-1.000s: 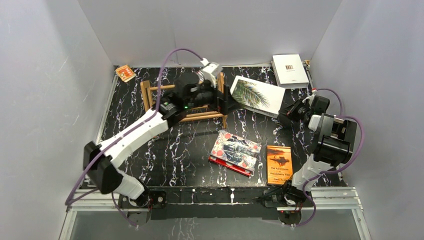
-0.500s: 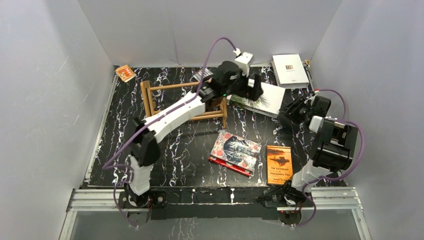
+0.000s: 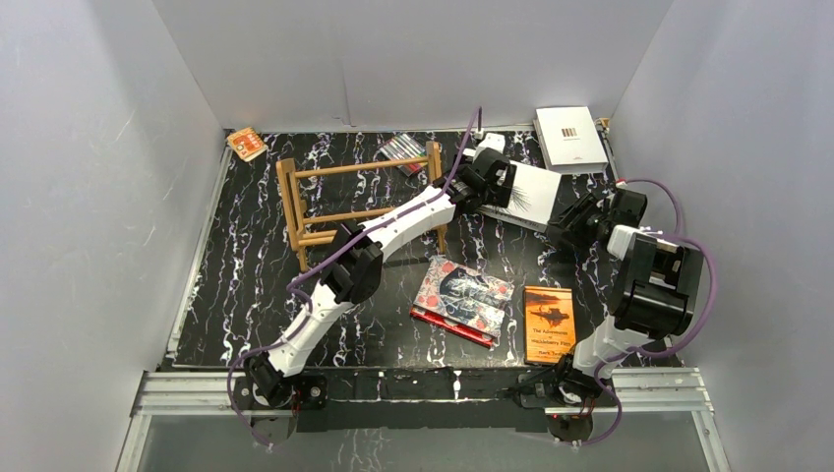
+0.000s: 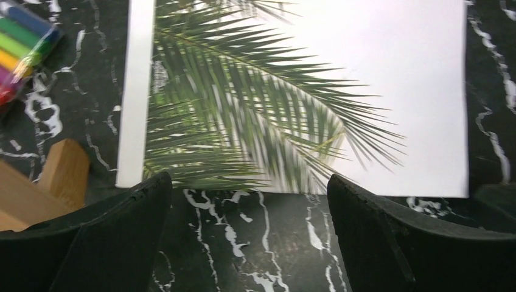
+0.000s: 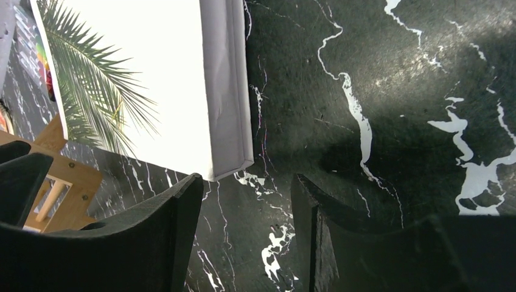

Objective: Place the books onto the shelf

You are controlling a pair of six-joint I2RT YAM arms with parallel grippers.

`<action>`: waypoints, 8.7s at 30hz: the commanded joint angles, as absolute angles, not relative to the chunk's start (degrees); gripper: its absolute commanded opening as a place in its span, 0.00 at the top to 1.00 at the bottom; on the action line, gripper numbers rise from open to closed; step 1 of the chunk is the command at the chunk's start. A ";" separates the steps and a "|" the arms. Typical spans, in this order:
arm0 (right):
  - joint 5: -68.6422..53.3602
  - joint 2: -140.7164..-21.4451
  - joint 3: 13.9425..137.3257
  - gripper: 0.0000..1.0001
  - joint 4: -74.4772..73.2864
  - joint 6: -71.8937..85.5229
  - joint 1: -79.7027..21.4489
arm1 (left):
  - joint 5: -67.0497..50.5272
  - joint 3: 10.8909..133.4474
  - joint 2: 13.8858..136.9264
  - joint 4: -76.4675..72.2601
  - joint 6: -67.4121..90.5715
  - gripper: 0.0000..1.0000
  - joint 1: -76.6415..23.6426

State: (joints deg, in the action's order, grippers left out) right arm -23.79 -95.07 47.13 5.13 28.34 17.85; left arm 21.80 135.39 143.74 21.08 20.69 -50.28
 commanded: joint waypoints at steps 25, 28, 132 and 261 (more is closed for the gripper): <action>-26.38 -92.01 50.56 0.24 7.04 29.79 12.36 | 32.86 130.03 144.16 19.17 23.50 0.03 -45.80; -24.70 -93.16 51.51 0.25 6.37 29.59 11.42 | 32.12 129.35 144.26 20.70 25.38 0.03 -45.38; -15.61 -66.14 35.55 0.25 -1.20 33.06 10.29 | 8.85 98.02 125.45 7.81 27.91 0.12 -51.59; -24.39 -79.55 30.12 0.12 26.94 52.51 10.13 | -14.59 103.75 130.32 4.83 23.39 0.14 -46.48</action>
State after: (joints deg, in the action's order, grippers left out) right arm -21.43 -81.03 28.60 24.27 52.58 10.48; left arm -11.92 105.80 134.89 4.12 20.69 -45.54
